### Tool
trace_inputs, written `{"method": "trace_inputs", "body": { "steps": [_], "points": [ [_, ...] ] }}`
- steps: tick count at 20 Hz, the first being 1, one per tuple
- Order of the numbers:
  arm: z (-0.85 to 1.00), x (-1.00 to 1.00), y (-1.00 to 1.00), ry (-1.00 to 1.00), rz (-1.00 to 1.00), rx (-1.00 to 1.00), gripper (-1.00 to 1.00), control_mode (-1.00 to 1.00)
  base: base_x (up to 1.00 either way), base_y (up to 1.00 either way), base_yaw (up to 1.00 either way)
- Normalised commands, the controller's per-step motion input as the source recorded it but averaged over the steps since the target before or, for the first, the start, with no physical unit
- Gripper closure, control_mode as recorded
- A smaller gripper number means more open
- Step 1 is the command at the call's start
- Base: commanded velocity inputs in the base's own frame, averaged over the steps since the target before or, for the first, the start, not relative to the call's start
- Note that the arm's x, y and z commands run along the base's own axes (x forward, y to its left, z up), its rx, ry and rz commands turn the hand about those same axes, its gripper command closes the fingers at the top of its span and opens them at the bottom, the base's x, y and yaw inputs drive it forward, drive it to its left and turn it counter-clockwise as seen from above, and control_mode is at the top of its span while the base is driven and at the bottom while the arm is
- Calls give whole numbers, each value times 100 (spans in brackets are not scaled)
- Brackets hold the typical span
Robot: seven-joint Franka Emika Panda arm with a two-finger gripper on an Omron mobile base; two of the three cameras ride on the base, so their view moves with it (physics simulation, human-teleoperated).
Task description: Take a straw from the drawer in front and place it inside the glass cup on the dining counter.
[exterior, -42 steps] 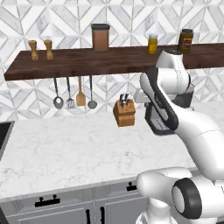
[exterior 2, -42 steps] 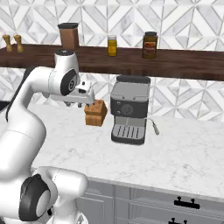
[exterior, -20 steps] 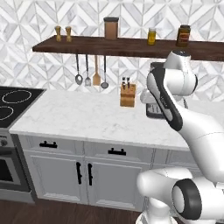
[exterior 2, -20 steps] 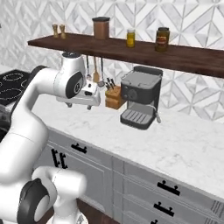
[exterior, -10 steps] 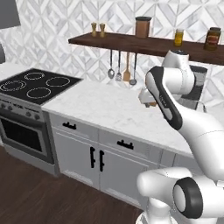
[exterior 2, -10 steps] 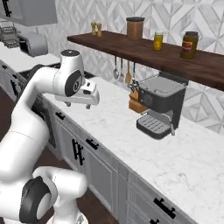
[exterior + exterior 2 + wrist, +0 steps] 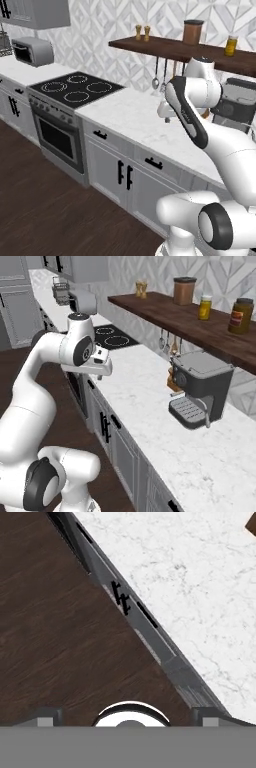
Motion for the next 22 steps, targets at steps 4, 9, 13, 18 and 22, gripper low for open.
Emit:
{"method": "trace_inputs", "body": {
  "steps": [4, 9, 13, 18, 22],
  "points": [
    [0, 0, 0, 0, 0, 0, -100, 100, 0, -66, 38],
    [0, 0, 0, 0, 0, 0, -100, 100, -11, -68, 30],
    [0, 0, 0, 0, 0, 0, -100, 100, -13, -56, 24],
    [-2, 9, -5, 11, 7, 1, -100, -100, 0, -7, 4],
    [-22, 56, 72, 12, -3, -18, -100, -100, 0, 0, 0]
  ]
}}
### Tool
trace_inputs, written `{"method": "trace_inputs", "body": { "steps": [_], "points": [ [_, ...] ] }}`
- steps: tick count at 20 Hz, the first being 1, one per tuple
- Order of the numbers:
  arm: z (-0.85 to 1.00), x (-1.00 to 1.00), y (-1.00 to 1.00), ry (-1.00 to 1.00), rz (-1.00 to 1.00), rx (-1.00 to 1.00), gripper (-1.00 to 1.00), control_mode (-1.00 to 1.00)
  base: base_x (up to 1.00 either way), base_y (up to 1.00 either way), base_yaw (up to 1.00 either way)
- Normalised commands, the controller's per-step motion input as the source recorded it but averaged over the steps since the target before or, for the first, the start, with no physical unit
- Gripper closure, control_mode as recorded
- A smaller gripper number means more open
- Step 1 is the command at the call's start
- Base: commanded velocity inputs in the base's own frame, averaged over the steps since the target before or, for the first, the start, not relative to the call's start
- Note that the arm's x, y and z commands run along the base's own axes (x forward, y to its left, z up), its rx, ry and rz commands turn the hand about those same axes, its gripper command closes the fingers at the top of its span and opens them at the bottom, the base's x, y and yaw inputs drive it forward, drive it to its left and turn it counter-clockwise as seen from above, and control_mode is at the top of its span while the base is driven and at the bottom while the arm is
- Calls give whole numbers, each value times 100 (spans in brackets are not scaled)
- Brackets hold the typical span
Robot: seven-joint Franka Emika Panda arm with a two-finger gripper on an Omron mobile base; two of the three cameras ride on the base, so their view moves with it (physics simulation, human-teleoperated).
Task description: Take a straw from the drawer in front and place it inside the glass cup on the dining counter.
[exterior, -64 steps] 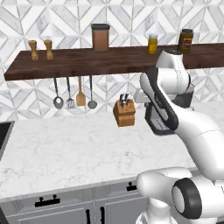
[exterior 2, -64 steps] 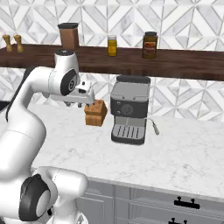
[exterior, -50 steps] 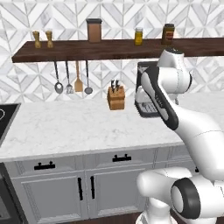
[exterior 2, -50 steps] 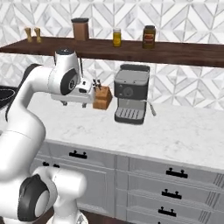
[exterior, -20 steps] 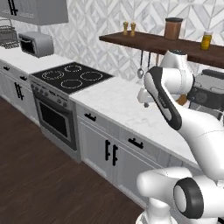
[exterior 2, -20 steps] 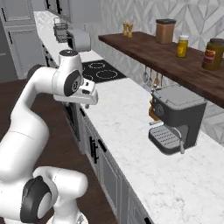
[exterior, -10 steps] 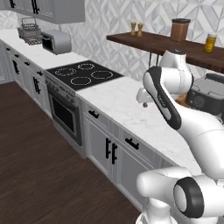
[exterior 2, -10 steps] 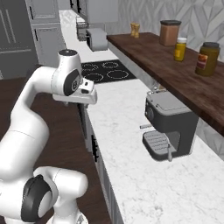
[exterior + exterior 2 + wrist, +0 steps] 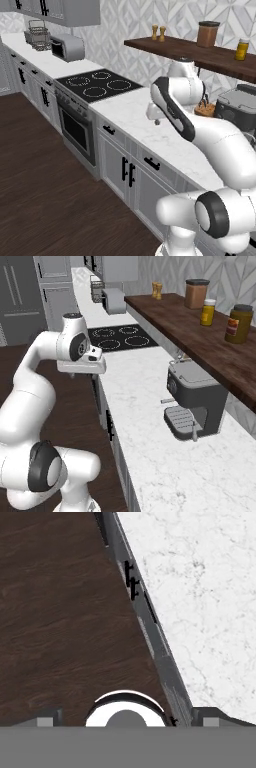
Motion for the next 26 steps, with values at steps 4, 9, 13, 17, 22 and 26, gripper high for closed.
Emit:
{"method": "trace_inputs", "body": {
  "steps": [4, 9, 13, 17, 22, 26],
  "points": [
    [-43, 72, 97, 16, -9, -30, -100, -100, 0, 0, 0],
    [-60, 50, 70, 12, -11, -36, -100, -100, 0, 0, 0],
    [-77, 20, 60, 13, -11, -41, -100, -100, 0, 0, 0],
    [-81, 0, 32, 4, -12, -38, -100, -100, 0, 0, 0],
    [-76, 0, 9, 0, -14, -37, -100, -100, 0, 0, 0],
    [-75, 8, -9, 0, -18, -37, -100, -100, 0, 0, 0]
  ]
}}
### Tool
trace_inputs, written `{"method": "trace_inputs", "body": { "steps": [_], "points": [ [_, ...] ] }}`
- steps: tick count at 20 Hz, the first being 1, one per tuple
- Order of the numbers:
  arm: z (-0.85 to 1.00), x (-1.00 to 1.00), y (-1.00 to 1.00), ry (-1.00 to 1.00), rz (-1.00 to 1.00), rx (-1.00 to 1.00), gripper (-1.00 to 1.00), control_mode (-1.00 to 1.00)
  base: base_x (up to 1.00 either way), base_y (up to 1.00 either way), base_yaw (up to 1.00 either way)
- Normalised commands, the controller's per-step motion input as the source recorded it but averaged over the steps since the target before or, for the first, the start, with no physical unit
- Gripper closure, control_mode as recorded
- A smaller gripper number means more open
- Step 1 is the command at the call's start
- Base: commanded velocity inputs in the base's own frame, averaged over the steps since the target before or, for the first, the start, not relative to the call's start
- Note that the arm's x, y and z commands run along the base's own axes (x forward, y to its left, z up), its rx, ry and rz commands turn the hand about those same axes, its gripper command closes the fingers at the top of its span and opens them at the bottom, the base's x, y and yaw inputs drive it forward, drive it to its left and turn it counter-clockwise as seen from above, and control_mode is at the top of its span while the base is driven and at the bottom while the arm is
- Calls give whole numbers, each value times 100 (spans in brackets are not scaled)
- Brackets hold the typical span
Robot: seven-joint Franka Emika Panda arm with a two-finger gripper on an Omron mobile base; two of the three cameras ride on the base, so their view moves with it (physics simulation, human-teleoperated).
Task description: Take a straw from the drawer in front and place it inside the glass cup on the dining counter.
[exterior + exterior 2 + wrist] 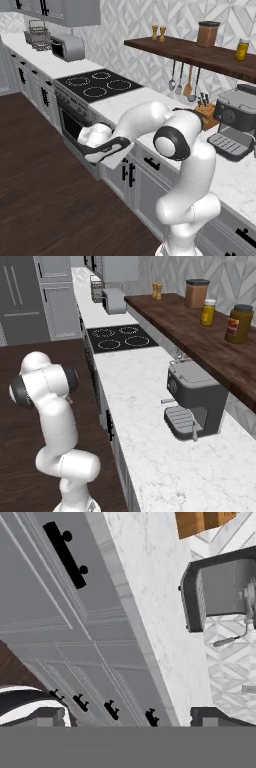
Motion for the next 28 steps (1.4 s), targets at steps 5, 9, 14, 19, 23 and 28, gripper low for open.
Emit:
{"method": "trace_inputs", "body": {
  "steps": [5, 9, 14, 19, 23, 28],
  "points": [
    [-44, 6, -25, 0, -14, -29, -100, -100, 0, 0, 0],
    [-17, 6, -45, 0, 5, -11, -100, -100, 0, 0, 0],
    [-16, 15, -50, 0, 35, 0, -100, -100, 0, 0, 0],
    [-22, 13, -37, 0, 51, 0, -100, -100, 0, 0, 0],
    [-19, 13, -21, 0, 33, 2, -100, -100, 0, 0, 0],
    [-18, 34, -1, 6, 1, 0, -100, -100, 0, 0, 0]
  ]
}}
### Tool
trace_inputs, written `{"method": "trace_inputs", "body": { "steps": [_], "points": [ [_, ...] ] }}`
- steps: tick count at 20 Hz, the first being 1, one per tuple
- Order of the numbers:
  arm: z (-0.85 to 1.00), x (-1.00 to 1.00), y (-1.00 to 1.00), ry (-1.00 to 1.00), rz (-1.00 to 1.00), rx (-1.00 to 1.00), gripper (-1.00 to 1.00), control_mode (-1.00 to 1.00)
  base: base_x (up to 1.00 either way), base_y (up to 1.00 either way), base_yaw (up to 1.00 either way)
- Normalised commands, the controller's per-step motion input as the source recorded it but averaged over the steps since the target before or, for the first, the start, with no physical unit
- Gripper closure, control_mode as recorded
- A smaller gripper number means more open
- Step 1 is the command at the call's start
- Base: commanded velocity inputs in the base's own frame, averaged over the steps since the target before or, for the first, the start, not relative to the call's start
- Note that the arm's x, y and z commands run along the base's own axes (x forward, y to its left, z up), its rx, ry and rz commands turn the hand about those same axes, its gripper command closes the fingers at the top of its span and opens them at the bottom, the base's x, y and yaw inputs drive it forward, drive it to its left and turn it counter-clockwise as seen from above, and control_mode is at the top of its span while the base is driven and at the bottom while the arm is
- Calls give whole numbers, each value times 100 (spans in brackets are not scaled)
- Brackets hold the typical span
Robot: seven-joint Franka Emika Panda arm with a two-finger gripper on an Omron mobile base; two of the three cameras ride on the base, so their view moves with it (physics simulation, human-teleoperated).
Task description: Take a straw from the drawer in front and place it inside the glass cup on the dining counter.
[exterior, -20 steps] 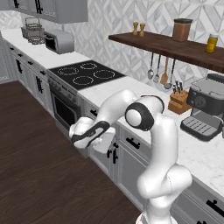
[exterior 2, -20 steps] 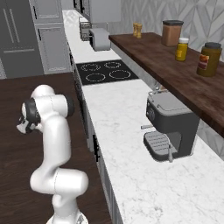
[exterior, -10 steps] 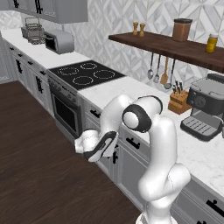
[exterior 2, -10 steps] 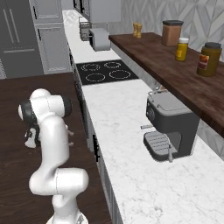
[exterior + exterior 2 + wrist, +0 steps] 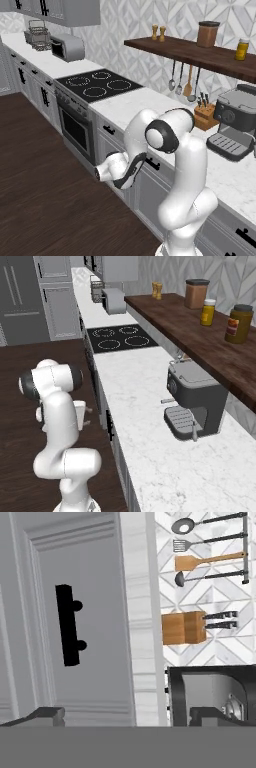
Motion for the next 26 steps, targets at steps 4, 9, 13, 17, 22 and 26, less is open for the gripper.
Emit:
{"method": "trace_inputs", "body": {
  "steps": [4, 9, 13, 17, 22, 26],
  "points": [
    [-27, 36, -1, 11, -4, 0, -100, -100, 0, 0, 0],
    [-41, 20, -19, 8, 0, -1, -100, -100, 0, 0, 0],
    [-44, 29, -34, 6, 0, 0, -100, -100, 0, 0, 0],
    [-42, 27, -22, 0, 0, 0, -100, -100, 0, 0, 0],
    [-39, 36, -13, 0, 2, 0, -100, -100, 0, 0, 0],
    [-35, 39, -13, 0, 1, 0, -100, -100, 0, 0, 0]
  ]
}}
